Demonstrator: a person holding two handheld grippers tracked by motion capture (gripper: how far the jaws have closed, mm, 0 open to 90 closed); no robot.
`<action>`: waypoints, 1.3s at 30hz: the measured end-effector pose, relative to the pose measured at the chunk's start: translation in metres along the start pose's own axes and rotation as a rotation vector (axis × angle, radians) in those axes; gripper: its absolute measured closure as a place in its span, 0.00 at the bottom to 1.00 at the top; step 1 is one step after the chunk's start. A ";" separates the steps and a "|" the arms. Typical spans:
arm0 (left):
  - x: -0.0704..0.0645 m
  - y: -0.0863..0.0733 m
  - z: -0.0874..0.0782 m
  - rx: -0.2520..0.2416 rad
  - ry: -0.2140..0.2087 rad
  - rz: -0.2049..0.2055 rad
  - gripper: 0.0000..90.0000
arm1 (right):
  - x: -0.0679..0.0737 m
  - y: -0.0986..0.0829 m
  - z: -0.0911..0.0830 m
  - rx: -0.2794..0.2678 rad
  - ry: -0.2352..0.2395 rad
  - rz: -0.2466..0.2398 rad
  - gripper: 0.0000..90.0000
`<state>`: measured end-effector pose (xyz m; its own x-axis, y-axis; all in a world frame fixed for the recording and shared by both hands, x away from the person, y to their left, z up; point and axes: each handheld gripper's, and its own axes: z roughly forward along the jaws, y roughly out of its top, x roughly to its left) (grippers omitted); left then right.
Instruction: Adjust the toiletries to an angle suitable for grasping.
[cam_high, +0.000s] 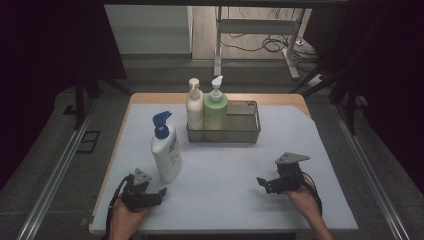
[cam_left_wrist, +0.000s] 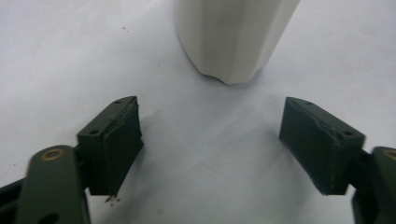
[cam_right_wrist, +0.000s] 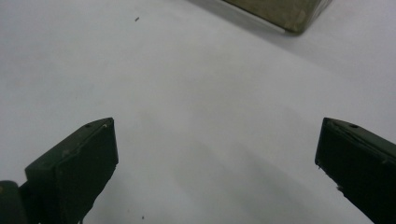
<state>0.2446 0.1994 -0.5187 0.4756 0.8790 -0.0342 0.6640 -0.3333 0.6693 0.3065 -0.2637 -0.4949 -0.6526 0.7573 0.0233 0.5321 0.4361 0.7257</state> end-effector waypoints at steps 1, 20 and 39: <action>0.000 0.000 0.000 0.000 0.000 0.002 0.24 | 0.000 0.000 0.000 0.000 0.000 0.000 0.00; 0.023 0.004 -0.004 -0.017 -0.045 -0.041 0.52 | 0.001 -0.028 0.011 0.053 -0.023 -0.005 0.00; 0.038 0.035 0.015 0.017 -0.058 -0.015 0.91 | 0.001 -0.028 0.011 0.050 -0.025 -0.003 0.00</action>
<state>0.2945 0.2165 -0.5075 0.4975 0.8631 -0.0874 0.6807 -0.3260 0.6560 0.2963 -0.2698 -0.5227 -0.6410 0.7675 0.0032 0.5566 0.4619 0.6905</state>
